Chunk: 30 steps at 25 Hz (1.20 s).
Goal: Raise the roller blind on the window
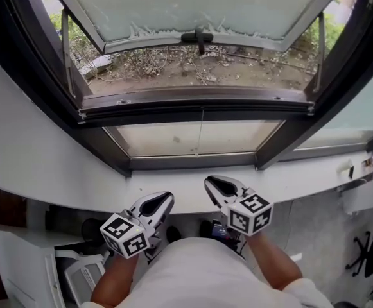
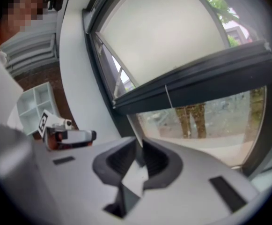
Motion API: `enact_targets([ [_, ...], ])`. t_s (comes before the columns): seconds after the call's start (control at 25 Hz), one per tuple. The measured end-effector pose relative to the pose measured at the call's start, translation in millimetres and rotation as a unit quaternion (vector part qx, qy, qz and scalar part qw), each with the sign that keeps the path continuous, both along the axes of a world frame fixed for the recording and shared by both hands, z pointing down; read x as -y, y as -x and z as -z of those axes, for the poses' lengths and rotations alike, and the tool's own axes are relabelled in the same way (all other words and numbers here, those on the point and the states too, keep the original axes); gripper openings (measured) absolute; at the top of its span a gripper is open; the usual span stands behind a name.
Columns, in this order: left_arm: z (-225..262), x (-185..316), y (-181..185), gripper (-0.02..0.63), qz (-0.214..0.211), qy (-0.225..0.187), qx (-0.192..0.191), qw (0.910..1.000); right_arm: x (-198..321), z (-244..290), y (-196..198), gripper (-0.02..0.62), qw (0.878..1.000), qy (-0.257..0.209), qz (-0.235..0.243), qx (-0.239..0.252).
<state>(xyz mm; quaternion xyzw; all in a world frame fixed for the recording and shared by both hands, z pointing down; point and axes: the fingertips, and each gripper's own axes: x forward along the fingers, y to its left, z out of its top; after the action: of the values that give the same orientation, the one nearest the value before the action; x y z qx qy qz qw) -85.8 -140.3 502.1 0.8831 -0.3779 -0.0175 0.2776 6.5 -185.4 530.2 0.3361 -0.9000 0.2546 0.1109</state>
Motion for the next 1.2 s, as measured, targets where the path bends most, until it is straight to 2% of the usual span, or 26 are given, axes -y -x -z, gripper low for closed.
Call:
enact_targets([
  [0.56, -1, 20, -7, 0.035, -0.006, -0.011, 0.023, 0.9997, 27, 5, -13, 0.035, 0.999, -0.031, 0.0, -0.031],
  [0.84, 9, 46, 6, 0.037, 0.015, -0.042, 0.056, 0.9975, 47, 17, -12, 0.035, 0.996, -0.064, 0.004, -0.057],
  [1.2, 16, 79, 3, 0.037, -0.006, -0.093, 0.135, 0.9865, 73, 34, -12, 0.035, 0.99, -0.106, 0.004, -0.092],
])
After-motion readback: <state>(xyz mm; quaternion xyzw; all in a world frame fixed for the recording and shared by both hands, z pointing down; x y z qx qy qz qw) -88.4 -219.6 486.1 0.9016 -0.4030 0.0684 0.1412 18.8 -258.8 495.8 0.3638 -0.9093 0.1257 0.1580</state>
